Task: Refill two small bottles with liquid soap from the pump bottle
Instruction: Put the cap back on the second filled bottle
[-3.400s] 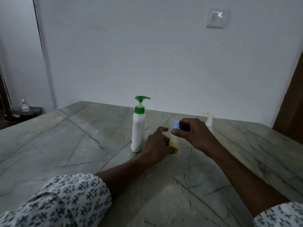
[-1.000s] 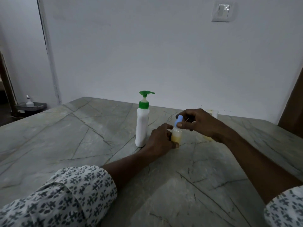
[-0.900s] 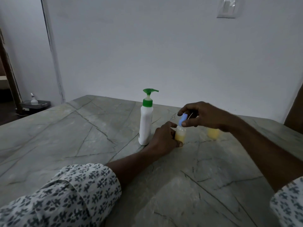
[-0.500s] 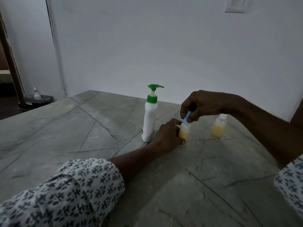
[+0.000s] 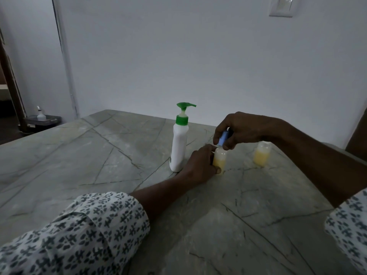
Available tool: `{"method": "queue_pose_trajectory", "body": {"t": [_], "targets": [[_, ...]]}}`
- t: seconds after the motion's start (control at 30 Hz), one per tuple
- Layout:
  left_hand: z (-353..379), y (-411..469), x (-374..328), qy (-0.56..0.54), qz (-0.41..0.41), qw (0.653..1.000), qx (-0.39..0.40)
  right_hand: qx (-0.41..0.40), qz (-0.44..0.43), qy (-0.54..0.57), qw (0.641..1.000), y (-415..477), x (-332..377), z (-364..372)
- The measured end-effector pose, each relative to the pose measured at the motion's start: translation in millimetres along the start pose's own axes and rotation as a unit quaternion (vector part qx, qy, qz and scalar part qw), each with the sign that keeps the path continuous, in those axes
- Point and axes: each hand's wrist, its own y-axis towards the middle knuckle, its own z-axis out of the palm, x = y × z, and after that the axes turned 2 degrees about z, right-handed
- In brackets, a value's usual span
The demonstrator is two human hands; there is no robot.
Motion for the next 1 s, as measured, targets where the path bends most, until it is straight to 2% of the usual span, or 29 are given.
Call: {"method": "queue_pose_trajectory", "body": {"t": [0.27, 0.4, 0.5, 0.6, 0.67, 0.77, 0.83, 0.9, 1.0], "targets": [[-1, -1, -2, 0.002, -0.006, 1.0, 0.004, 0.023, 0.001, -0.029, 0.999, 6, 2, 0], [-1, -2, -2, -0.016, -0.006, 1.0, -0.004, 0.047, 0.059, -0.065, 0.995, 10, 7, 0], [-1, -3, -3, -0.027, -0.001, 1.0, 0.0, 0.011, 0.083, -0.11, 0.99, 12, 11, 6], [-2, -4, -3, -0.032, -0.014, 0.999, 0.0, 0.005, 0.103, -0.026, 0.994, 5, 8, 1], [-2, -3, -2, -0.033, -0.015, 0.999, -0.002, 0.032, 0.059, 0.04, 0.997, -3, 2, -4], [-3, -2, -3, -0.022, -0.013, 1.0, 0.0, 0.006, -0.013, 0.063, 0.998, -10, -8, 3], [-2, -2, -3, -0.021, -0.012, 1.0, 0.0, -0.018, -0.005, 0.07, 0.997, -9, -10, 10], [-1, -2, -3, -0.025, -0.014, 1.0, -0.002, -0.044, 0.02, 0.017, 0.999, -4, -8, 16], [-1, -2, -2, -0.033, -0.016, 0.999, -0.001, -0.124, 0.082, -0.152, 0.977, 5, -5, 28]]}}
